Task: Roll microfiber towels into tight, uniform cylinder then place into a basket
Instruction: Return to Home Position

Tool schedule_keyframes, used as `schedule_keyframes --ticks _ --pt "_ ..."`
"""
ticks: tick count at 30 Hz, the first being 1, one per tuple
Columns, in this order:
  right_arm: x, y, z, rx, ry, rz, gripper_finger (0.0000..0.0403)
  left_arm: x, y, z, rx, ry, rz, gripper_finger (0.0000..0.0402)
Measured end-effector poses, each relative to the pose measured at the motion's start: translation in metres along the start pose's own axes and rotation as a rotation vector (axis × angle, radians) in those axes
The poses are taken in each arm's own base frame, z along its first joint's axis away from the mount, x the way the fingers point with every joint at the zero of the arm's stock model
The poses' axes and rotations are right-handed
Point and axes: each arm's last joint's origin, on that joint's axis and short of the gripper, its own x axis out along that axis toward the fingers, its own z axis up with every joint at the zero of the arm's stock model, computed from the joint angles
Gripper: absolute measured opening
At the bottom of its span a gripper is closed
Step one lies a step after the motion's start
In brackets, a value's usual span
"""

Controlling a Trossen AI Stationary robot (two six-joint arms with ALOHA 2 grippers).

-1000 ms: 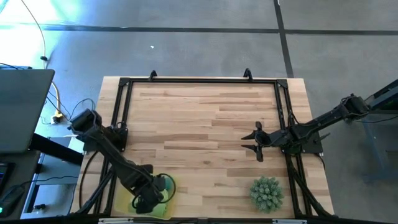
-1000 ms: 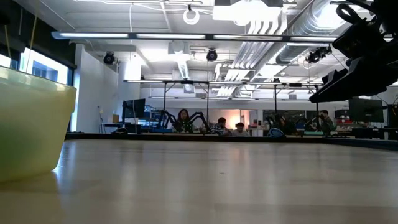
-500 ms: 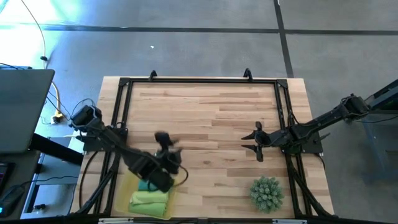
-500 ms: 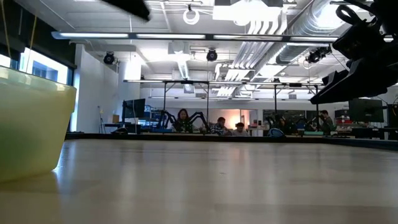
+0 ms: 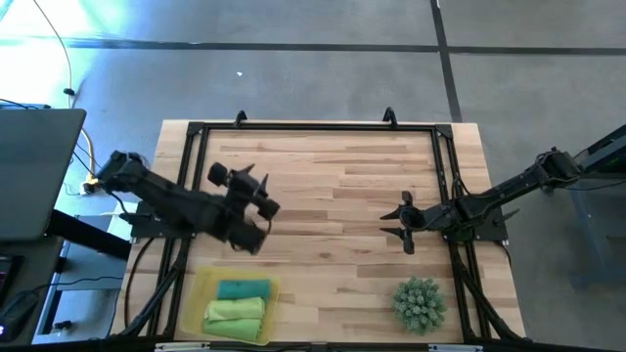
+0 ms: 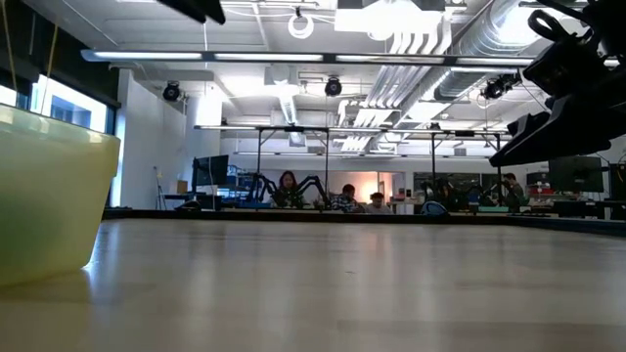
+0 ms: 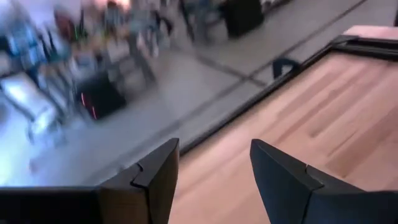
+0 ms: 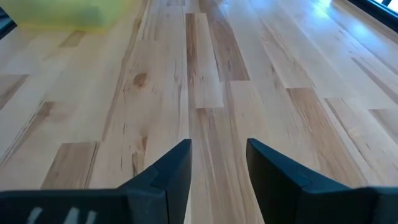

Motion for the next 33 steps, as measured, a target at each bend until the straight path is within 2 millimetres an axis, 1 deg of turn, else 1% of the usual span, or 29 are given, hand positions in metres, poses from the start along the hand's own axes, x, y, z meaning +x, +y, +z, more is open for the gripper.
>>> schedule_keyframes --ticks 3,6,9,12,14,16,18,20,21,26,33 --pt "0.0 0.0 0.0 -0.001 0.002 0.0 0.0145 0.011 0.015 0.004 -0.064 0.123 -0.004 0.0188" --pt "0.0 0.0 -0.001 -0.003 0.008 -0.002 0.0145 0.017 0.03 0.004 -0.084 0.155 -0.018 0.0188" --pt "0.0 0.0 -0.002 -0.006 0.017 -0.003 0.0145 0.023 0.045 -0.004 -0.127 0.194 -0.056 0.0188" --pt "0.0 0.0 -0.002 -0.009 0.024 -0.005 0.0145 0.029 0.058 -0.016 -0.151 0.215 -0.104 0.0188" --pt "0.0 0.0 -0.003 -0.013 0.034 -0.006 0.0145 0.033 0.062 -0.022 -0.177 0.204 -0.141 0.0188" --pt "0.001 0.0 -0.004 -0.016 0.042 -0.008 0.0145 0.038 0.068 -0.034 -0.171 0.224 -0.186 0.0188" --pt "0.001 -0.001 -0.004 -0.018 0.047 -0.008 0.0145 0.042 0.07 -0.041 -0.215 0.218 -0.245 0.0188" --pt "0.001 -0.001 -0.005 -0.019 0.05 -0.009 0.0145 0.048 0.072 -0.055 -0.222 0.223 -0.297 0.0188" --pt "0.001 -0.001 -0.005 -0.021 0.054 -0.01 0.0145 0.05 0.071 -0.059 -0.246 0.208 -0.329 0.0188" --pt "0.001 -0.001 -0.006 -0.025 0.065 -0.012 0.0145 0.059 0.067 -0.079 -0.32 0.098 -0.505 0.0188" --pt "0.001 -0.001 -0.008 -0.029 0.077 -0.014 0.0145 0.071 0.064 -0.108 -0.374 -0.054 -0.719 0.0188"
